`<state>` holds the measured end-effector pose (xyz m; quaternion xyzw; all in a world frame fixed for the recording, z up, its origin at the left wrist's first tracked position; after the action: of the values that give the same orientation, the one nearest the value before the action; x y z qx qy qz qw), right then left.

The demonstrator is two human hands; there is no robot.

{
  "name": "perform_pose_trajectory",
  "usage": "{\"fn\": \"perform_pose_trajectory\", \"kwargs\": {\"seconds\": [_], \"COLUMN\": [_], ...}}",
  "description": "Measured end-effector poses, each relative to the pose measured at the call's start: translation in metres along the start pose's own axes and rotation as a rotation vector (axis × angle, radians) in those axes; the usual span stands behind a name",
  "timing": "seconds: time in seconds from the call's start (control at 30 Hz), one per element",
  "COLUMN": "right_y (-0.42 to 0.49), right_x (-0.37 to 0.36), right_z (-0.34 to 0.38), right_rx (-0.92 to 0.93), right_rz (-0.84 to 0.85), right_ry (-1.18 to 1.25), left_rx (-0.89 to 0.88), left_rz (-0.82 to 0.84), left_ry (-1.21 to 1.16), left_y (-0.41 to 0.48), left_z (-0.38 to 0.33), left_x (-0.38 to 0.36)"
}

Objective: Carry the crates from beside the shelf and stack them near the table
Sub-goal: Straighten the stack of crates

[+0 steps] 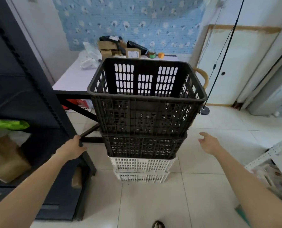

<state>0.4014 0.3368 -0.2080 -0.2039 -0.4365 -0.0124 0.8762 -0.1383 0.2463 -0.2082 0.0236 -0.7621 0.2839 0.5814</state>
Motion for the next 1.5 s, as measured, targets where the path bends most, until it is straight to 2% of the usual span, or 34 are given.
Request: {"fn": "perform_pose_trajectory", "kwargs": {"seconds": [0.2,0.37,0.5,0.97,1.3,1.5], "right_y": [0.043,0.075,0.089,0.097,0.101,0.097], "right_x": [-0.053,-0.073,-0.081,-0.092,-0.096,-0.105], "right_z": [-0.009,0.001,0.002,0.006,0.002,-0.006], "right_rx": [0.033,0.126,0.193,0.285,0.282,0.231], "right_rz": [0.075,0.074,0.024,-0.073,-0.107,-0.098], "right_ry": [0.020,0.084,0.173,0.304,0.226,0.274], "left_rx": [0.015,-0.039,-0.038,0.097,0.106,0.039], "left_rz": [0.019,-0.131,-0.170,-0.248,-0.273,-0.304], "left_ry": [-0.117,-0.290,-0.423,-0.524,-0.573,-0.585], "left_y": [0.052,0.087,0.096,0.110,0.108,0.112], "left_z": [-0.044,-0.075,-0.088,-0.076,-0.076,-0.070], "left_x": [-0.030,-0.045,-0.054,-0.056,-0.059,-0.070]}}
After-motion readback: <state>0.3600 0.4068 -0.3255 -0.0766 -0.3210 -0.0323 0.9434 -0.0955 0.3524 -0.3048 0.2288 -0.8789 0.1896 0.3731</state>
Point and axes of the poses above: each hand's wrist, its own y-axis towards the middle knuckle, its own x-axis out of the back of the hand, z = x × y, the point moved 6 cm from there along y, towards the middle knuckle, and after that the axes turned 8 degrees about y, right-handed, at the moved point
